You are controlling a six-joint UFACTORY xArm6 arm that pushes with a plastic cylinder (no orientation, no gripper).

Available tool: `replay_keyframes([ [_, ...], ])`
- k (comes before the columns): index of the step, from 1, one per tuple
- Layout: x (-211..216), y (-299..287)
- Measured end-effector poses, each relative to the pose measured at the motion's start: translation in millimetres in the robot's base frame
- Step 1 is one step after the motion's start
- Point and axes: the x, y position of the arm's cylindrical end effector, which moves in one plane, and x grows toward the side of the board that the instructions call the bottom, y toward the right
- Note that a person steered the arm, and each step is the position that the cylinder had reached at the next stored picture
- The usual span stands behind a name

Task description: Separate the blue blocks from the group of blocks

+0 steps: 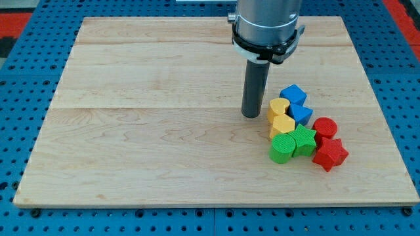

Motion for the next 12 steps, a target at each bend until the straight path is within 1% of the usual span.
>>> replay_keyframes([
  [1, 0.0, 0.0],
  [2, 1.3, -21.7],
  [3, -14.7, -39.9],
  [4, 30.4, -27.4],
  [5, 101.3, -25.8],
  [6, 155.8, -30.7],
  [7, 160.3, -3.6],
  [8, 160.5, 76.6],
  [9, 160.6, 108.1],
  [11, 160.0, 121.9],
  [12, 135.2, 133.2],
])
